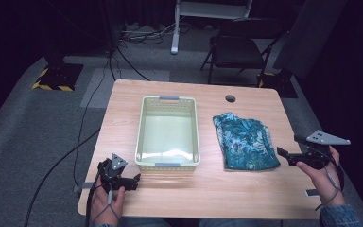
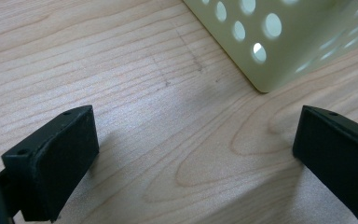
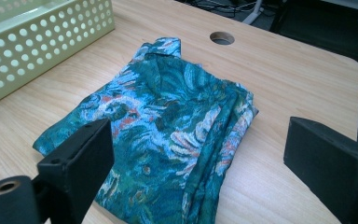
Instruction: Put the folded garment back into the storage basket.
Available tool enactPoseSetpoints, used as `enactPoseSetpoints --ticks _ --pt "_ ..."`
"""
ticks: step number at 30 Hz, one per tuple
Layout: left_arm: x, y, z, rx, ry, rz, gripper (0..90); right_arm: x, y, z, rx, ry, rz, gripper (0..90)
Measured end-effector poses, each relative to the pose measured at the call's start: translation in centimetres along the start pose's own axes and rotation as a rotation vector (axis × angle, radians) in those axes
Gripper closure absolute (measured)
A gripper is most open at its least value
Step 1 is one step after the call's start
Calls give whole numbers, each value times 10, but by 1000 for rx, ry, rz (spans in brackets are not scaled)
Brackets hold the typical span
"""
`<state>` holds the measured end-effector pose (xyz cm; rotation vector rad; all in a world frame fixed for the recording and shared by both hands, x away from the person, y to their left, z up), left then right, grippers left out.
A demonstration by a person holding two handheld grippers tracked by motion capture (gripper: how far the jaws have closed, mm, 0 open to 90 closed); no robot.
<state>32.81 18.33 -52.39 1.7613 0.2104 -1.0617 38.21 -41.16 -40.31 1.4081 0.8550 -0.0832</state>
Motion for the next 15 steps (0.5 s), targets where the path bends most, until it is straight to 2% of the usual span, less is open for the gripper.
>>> enactPoseSetpoints --ticks 15 --pt "0 0 1 2 -2 1 3 4 25 -1 -15 -8 15 82"
Point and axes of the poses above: each handheld gripper's, and its own axes: x roughly forward along the jaws, y roughly out of its top, z roughly to its right, the point moved 2 cm from there along x, roughly forward along the jaws, and after that the axes turned 9 degrees about x, right-handed, at the moved point
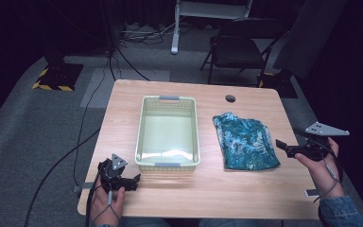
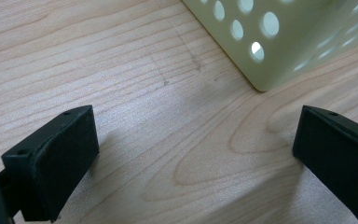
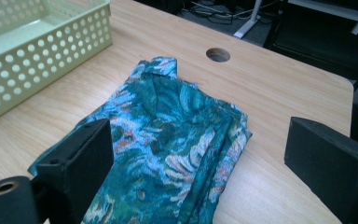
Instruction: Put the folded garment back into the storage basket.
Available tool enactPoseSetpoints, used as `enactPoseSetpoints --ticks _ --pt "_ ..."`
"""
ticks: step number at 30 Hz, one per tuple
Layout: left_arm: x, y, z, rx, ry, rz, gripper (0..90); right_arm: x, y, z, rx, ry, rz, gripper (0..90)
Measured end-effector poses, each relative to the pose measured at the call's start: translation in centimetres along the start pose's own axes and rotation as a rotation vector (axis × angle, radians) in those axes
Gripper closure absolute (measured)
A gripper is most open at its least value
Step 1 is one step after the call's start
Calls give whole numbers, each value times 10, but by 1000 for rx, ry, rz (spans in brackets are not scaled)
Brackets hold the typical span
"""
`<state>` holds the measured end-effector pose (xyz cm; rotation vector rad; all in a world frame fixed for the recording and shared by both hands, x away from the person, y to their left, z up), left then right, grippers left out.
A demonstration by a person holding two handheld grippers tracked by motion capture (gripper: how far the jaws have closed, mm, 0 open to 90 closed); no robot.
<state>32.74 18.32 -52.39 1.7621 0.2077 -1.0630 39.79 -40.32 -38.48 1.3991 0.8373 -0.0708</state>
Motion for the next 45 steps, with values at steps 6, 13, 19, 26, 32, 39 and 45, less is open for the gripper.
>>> enactPoseSetpoints --ticks 6,13,19,26,32,39,45 --pt "0 0 0 1 0 0 3 5 8 -1 5 7 5 82" --pt "0 0 0 2 -2 -2 3 17 17 -3 5 -4 -4 82" --pt "0 0 0 2 -2 -1 3 27 21 -4 12 -3 -13 78" --pt "0 0 1 4 -4 -1 3 40 25 -3 21 -15 17 52" --pt "0 0 0 4 -5 -1 3 48 28 -4 33 -15 23 43" --pt "0 0 0 4 -5 -1 3 61 28 -4 49 -16 27 24" --pt "0 0 0 5 -6 -1 3 73 22 -5 28 -22 -22 31"
Point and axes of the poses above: each handheld gripper's, and its own axes: x roughly forward along the jaws, y roughly out of its top, z roughly to its right, the point moved 2 cm from there along x, roughly forward along the jaws, and after that the axes turned 9 degrees about x, right-handed, at the moved point
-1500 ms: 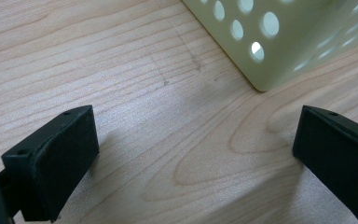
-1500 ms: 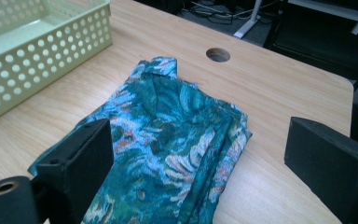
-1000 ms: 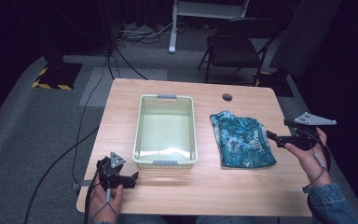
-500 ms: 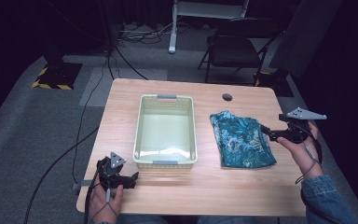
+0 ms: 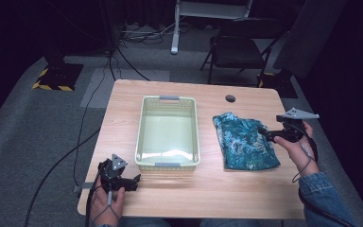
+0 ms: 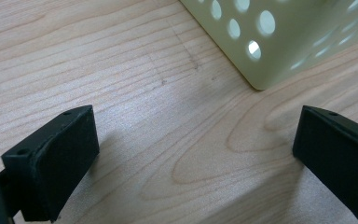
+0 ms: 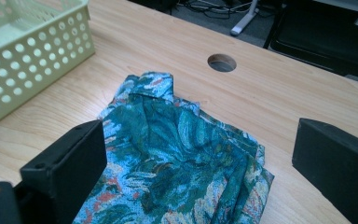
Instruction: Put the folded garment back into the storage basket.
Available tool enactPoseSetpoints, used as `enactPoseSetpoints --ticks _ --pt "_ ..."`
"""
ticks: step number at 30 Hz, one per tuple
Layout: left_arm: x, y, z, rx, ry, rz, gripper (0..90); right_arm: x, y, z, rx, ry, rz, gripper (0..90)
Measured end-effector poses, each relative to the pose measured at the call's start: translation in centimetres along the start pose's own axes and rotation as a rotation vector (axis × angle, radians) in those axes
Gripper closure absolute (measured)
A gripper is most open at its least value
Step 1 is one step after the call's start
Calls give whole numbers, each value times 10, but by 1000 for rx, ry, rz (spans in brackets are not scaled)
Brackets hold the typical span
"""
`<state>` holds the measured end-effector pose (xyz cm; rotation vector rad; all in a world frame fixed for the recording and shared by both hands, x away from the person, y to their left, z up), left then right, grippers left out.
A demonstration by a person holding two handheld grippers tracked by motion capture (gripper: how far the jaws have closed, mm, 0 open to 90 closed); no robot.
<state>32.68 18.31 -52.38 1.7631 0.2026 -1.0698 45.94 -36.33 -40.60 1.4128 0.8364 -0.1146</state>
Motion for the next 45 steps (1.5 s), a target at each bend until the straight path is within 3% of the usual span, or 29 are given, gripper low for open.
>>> enactPoseSetpoints --ticks 8,26,45 --pt "0 0 0 0 0 0 3 20 -15 -1 24 10 -54 33" --pt "0 0 0 0 0 0 3 52 -44 -10 61 35 -105 34" --pt "0 0 0 0 0 0 3 71 -61 -12 41 18 -181 34"
Point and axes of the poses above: each handheld gripper's, and its own axes: x roughly forward along the jaws, y roughly out of its top, z roughly to its right, the point moved 2 cm from there along x, roughly forward along the jaws, and after that the axes turned 9 degrees about x, right-handed, at the moved point
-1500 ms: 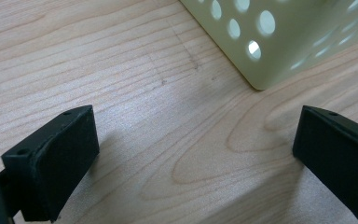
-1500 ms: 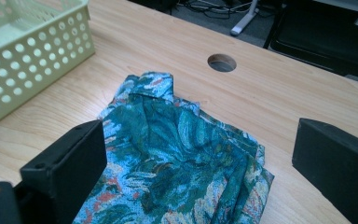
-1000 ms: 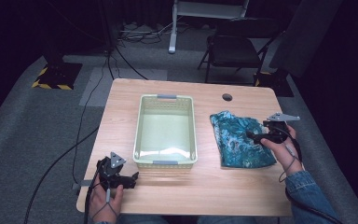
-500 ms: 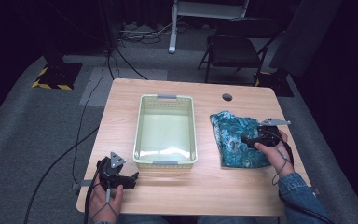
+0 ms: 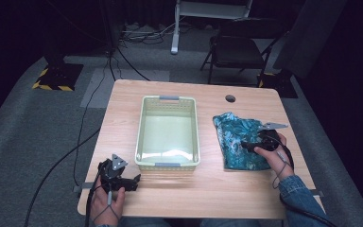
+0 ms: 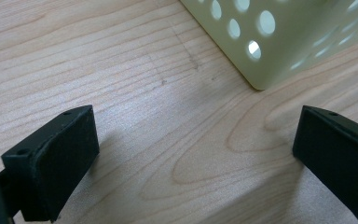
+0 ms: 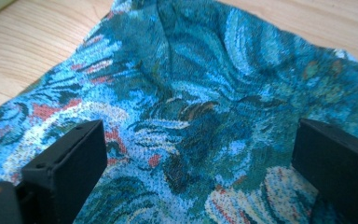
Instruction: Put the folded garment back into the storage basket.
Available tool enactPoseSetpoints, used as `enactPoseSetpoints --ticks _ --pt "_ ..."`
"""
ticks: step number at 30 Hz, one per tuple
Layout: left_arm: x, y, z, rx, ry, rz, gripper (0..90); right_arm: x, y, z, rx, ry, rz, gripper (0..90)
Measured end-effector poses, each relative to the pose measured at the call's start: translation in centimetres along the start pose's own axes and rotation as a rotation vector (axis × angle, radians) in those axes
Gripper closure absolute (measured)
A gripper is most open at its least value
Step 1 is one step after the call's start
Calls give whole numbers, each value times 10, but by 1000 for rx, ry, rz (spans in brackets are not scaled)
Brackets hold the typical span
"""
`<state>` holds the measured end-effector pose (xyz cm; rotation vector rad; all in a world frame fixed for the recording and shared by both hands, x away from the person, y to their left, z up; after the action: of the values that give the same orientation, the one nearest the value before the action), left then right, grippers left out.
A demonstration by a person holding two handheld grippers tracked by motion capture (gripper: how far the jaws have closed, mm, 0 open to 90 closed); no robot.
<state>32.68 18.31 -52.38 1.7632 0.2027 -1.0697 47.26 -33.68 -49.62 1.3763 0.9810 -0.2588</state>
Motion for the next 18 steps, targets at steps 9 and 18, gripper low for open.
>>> enactPoseSetpoints --ticks 9,18 --pt "0 0 0 0 0 0 3 10 -4 -1 -4 2 -47 36" --pt "0 0 0 4 -3 -2 3 17 -8 -3 -16 -10 -82 19"
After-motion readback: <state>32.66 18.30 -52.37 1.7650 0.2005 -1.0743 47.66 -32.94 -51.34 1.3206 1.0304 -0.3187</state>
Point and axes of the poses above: each handheld gripper's, and its own axes: x roughly forward along the jaws, y roughly out of its top, z roughly to its right, the point moved 2 cm from there along x, roughly forward along the jaws, and after that the axes turned 9 degrees about x, right-handed, at the moved point
